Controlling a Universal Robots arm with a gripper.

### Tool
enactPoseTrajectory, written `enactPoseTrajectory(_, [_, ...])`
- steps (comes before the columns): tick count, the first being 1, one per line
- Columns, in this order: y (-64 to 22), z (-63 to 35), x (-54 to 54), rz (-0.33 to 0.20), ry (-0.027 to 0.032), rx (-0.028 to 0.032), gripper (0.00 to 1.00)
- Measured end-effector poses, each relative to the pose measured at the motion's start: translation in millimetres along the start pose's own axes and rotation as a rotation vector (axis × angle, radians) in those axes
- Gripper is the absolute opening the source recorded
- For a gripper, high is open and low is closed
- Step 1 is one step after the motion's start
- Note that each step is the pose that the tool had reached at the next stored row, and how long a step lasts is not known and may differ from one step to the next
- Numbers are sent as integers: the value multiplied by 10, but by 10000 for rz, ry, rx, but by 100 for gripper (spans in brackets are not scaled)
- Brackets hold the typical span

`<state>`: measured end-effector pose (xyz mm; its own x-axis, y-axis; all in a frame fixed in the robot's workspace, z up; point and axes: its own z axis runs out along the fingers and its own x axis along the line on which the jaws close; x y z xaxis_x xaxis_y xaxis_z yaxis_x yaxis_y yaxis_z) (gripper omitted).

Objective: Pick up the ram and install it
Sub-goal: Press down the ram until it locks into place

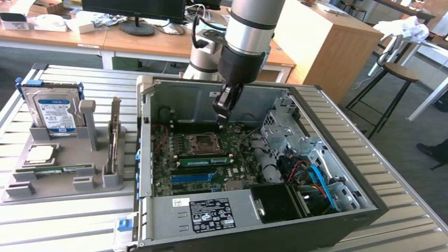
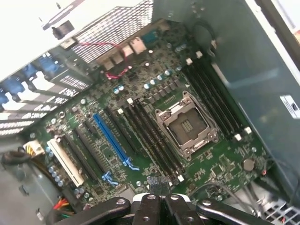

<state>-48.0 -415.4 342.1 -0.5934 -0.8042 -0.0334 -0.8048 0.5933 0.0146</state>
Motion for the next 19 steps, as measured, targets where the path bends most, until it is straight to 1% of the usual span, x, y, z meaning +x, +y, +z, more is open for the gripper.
enactPoseTrajectory(19, [1,48,3,3312,-49,110,10])
